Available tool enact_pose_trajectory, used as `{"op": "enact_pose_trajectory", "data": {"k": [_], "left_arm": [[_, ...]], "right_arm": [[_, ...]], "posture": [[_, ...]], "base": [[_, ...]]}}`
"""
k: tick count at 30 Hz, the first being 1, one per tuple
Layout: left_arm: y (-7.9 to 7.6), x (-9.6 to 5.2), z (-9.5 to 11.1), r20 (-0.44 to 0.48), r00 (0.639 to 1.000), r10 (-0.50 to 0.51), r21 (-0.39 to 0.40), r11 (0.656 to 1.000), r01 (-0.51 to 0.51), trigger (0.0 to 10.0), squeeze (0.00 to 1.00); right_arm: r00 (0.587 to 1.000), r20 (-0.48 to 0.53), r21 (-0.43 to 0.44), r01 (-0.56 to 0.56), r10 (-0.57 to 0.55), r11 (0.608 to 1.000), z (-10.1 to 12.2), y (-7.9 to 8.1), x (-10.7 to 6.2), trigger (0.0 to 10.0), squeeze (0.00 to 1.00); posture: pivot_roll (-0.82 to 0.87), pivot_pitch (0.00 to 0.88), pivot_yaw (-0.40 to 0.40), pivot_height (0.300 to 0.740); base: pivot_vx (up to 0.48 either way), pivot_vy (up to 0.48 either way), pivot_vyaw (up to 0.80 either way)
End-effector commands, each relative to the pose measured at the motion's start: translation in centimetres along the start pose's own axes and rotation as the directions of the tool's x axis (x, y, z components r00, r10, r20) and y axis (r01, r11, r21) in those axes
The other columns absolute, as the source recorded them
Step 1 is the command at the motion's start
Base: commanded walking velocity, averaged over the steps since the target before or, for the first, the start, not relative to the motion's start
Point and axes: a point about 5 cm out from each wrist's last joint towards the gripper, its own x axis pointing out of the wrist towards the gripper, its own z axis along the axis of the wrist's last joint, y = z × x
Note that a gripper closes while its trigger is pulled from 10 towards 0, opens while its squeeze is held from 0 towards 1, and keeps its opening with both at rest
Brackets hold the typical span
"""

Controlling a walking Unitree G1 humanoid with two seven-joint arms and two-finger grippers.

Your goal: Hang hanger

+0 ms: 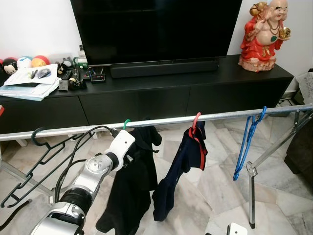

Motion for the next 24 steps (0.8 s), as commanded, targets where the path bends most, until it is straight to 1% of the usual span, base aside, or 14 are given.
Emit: {"op": "enact_pose_trajectory", "data": {"k": [1, 9, 12, 15, 24], "left_arm": [[-0.3, -0.06, -0.29, -0.006, 1.0, -0.016, 0.008, 1.0, 0.016, 0.0, 0.0], [-0.53, -0.02, -0.36, -0.024, 0.999, -0.037, 0.042, 0.998, 0.038, 0.0, 0.0], [-0.67, -0.08, -0.77, -0.068, 0.996, -0.054, 0.084, 0.995, 0.059, 0.0, 0.0], [-0.61, -0.13, -1.05, -0.103, 0.993, -0.05, 0.118, 0.991, 0.062, 0.0, 0.0], [-0.83, -0.03, -0.82, -0.098, 0.994, -0.05, 0.126, 0.99, 0.062, 0.0, 0.0]], "right_arm": [[1.0, -0.014, 0.0, 0.002, -0.002, 1.0, -0.26, -0.07, -0.04, 10.0, 0.0], [1.0, -0.02, -0.001, 0.002, -0.002, 1.0, -0.39, -0.13, -0.07, 10.0, 0.0], [1.0, -0.024, -0.002, 0.003, -0.003, 1.0, -0.47, -0.19, -0.09, 10.0, 0.0], [1.0, -0.027, -0.002, 0.004, -0.004, 1.0, -0.57, -0.23, -0.11, 10.0, 0.0], [1.0, -0.031, -0.003, 0.002, -0.002, 1.0, -0.65, -0.19, -0.12, 10.0, 0.0]], "posture": [[0.05, 0.048, 0.002, 0.74], [0.05, 0.055, 0.003, 0.74], [0.06, 0.055, 0.002, 0.74], [0.06, 0.057, 0.001, 0.74], [0.06, 0.057, 0.001, 0.74]], "base": [[0.0, 0.0, 0.0], [0.0, 0.0, 0.0], [0.0, 0.0, 0.0], [0.0, 0.0, 0.0], [0.0, 0.0, 0.0]]}}
